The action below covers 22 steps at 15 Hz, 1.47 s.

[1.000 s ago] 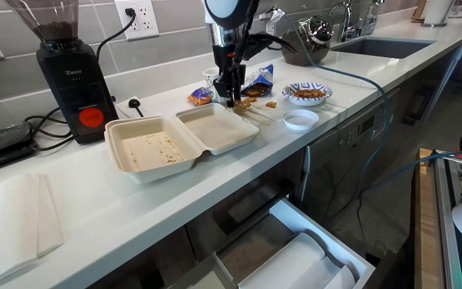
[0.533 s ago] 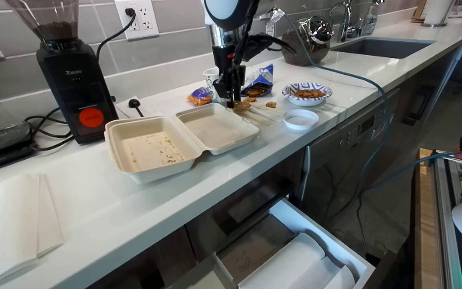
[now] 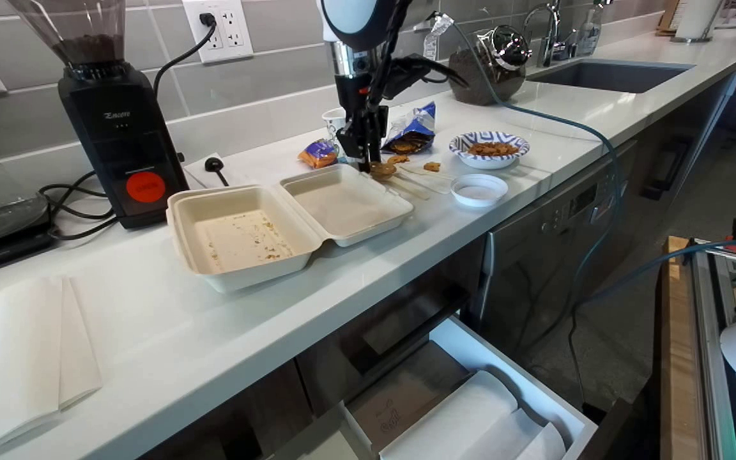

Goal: Move the cookie on the counter to the slightly to the left

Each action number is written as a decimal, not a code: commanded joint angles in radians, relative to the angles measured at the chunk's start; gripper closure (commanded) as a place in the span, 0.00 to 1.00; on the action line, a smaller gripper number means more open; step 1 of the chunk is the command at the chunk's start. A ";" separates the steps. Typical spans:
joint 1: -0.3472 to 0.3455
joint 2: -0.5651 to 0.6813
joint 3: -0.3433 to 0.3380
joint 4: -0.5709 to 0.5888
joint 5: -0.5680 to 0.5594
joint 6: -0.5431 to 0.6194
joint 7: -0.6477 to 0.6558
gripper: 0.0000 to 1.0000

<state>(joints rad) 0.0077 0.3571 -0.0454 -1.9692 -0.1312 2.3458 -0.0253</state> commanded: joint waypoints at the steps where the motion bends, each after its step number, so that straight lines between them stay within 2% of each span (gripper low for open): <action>1: 0.004 0.023 0.003 0.032 -0.018 -0.034 0.004 0.65; 12: 0.006 0.032 0.001 0.039 -0.019 -0.036 0.006 0.61; 14: 0.006 0.032 0.001 0.039 -0.019 -0.036 0.007 0.38; 18: 0.006 0.026 0.001 0.033 -0.020 -0.034 0.009 0.07; 19: 0.006 0.025 0.001 0.032 -0.019 -0.034 0.008 0.01; 22: 0.005 0.020 0.002 0.029 -0.014 -0.037 0.006 0.00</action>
<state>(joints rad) 0.0104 0.3707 -0.0453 -1.9603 -0.1312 2.3458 -0.0253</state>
